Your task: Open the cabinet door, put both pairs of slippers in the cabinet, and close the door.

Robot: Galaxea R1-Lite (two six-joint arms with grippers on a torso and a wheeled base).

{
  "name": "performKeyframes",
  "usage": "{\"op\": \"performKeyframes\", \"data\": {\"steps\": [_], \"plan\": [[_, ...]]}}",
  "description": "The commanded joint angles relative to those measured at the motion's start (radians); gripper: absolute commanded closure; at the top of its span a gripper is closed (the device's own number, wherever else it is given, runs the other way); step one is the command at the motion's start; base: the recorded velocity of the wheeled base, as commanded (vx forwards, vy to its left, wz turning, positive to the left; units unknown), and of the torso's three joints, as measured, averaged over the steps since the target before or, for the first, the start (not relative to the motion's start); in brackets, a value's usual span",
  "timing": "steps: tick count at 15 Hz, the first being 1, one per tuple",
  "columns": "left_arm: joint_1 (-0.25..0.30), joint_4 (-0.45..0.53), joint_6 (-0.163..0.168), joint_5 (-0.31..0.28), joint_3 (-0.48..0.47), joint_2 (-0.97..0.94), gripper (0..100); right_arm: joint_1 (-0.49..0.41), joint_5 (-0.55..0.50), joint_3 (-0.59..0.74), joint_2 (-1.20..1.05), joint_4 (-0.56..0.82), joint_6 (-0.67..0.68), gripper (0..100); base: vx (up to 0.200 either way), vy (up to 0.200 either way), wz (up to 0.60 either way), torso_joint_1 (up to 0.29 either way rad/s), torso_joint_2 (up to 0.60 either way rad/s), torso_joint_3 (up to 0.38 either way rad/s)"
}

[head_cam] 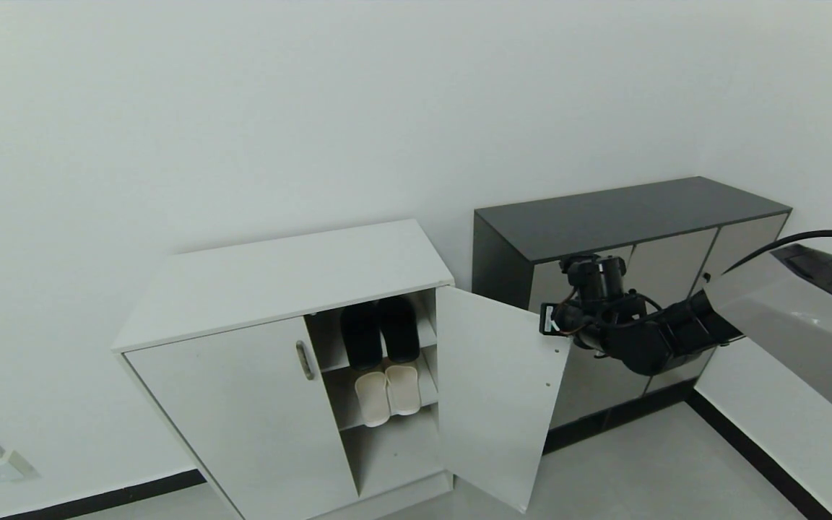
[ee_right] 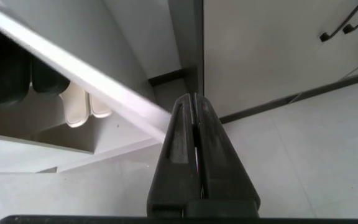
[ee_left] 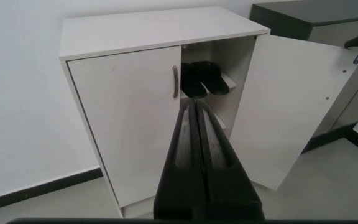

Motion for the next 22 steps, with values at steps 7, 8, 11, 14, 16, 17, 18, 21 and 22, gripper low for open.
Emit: {"op": "performKeyframes", "data": {"steps": [7,8,11,14,16,17,18,21,22], "plan": [[0.0,0.0,0.0,0.001,0.0,0.001,100,0.18,-0.006,0.175,-0.14,-0.009,0.022,100,0.0,0.0,0.0,0.0,0.0,0.0],[0.0,0.0,0.0,0.001,0.0,0.001,100,0.235,-0.008,0.204,-0.181,-0.011,0.043,100,0.0,0.0,0.0,0.0,0.0,0.0],[-0.002,0.0,0.0,0.001,0.0,0.001,100,0.27,-0.034,0.239,-0.226,-0.074,0.026,100,0.0,0.0,0.0,0.0,0.0,0.0],[0.0,0.0,0.0,0.001,0.0,0.001,100,0.252,-0.031,0.325,-0.226,-0.209,-0.053,100,0.0,0.0,0.0,0.0,0.0,0.0],[-0.002,0.0,0.0,0.001,0.0,0.001,100,0.253,-0.029,0.36,-0.226,-0.247,-0.063,100,0.0,0.0,0.0,0.0,0.0,0.0],[0.0,0.0,0.0,0.001,0.0,0.001,100,0.256,-0.031,0.369,-0.226,-0.259,-0.073,100,0.0,0.0,0.0,0.0,0.0,0.0],[0.0,0.0,0.0,0.001,0.0,0.001,100,0.265,-0.031,0.383,-0.224,-0.282,-0.076,100,0.0,0.0,0.0,0.0,0.0,0.0],[0.0,0.0,0.0,0.001,0.0,0.001,100,0.29,-0.028,0.418,-0.221,-0.304,-0.076,100,0.0,0.0,0.4,0.0,0.0,0.002],[0.0,0.0,0.0,0.001,0.0,0.001,100,0.292,-0.025,0.418,-0.221,-0.304,-0.076,100,0.0,0.0,0.6,-0.007,0.0,-0.002]]}}
